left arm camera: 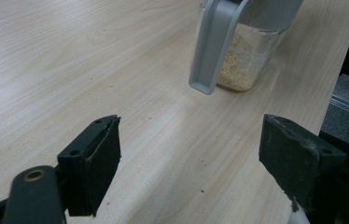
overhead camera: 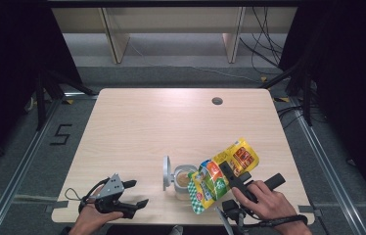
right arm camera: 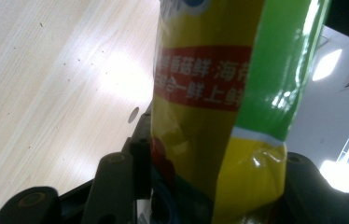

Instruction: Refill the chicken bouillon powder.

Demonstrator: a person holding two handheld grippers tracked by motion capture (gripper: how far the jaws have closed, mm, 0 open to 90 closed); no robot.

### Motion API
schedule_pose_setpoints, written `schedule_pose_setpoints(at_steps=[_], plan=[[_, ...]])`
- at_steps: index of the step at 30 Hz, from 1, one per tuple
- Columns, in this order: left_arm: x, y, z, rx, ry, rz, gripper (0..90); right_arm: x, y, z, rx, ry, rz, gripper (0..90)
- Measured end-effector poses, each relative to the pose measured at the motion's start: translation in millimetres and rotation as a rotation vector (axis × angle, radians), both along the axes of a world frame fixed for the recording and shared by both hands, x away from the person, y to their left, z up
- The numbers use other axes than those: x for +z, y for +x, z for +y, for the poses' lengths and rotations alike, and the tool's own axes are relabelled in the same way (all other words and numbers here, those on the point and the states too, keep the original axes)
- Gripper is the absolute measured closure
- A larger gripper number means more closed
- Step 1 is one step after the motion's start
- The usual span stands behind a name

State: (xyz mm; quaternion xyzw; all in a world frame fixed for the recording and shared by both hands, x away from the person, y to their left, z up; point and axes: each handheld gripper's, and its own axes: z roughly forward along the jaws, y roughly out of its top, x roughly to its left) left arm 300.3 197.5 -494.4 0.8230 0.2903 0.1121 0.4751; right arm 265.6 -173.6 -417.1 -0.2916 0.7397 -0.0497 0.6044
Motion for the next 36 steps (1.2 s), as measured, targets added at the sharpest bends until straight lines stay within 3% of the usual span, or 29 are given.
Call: schedule_pose_setpoints(at_steps=[5, 7, 8, 9, 11, 13, 21, 24, 25, 36], plan=[[-0.1, 0.0, 0.0, 0.000, 0.000, -0.001, 20.2, 0.9, 1.3, 1.0, 0.012, -0.020, -0.002, 58.3], [-0.5, -1.0, -0.8, 0.014, -0.012, 0.026, 20.3, -0.3, 0.8, 0.0, 0.003, -0.004, -0.002, 58.4], [-0.5, -1.0, -0.7, 0.012, -0.012, 0.025, 20.2, 2.1, 0.6, 0.6, 0.002, -0.032, -0.011, 58.3], [-0.4, -1.0, -0.7, 0.012, -0.011, 0.025, 20.3, -0.1, 0.9, 0.1, 0.001, -0.006, -0.001, 58.3], [-0.3, -1.0, -0.7, 0.011, -0.011, 0.025, 20.3, 1.9, 0.9, 0.6, 0.001, -0.033, -0.010, 58.3], [0.0, 0.2, 0.1, 0.001, -0.001, -0.001, 20.3, 1.8, 0.9, 0.8, 0.001, -0.033, -0.008, 58.4], [0.2, 0.2, 0.4, 0.000, 0.001, -0.003, 20.3, 2.3, 1.0, 0.7, 0.002, -0.034, -0.009, 58.4], [0.2, 0.2, 0.4, 0.000, 0.001, -0.003, 20.3, 0.5, 0.9, -0.8, -0.002, -0.007, -0.004, 58.4], [0.2, 0.2, 0.5, 0.000, 0.001, -0.003, 20.3, 2.3, 0.5, -0.6, -0.003, -0.028, -0.010, 58.4], [0.1, 0.2, 0.3, 0.000, 0.001, -0.002, 20.2, 3.2, -1.9, 0.4, 0.004, -0.034, -0.015, 58.4]])
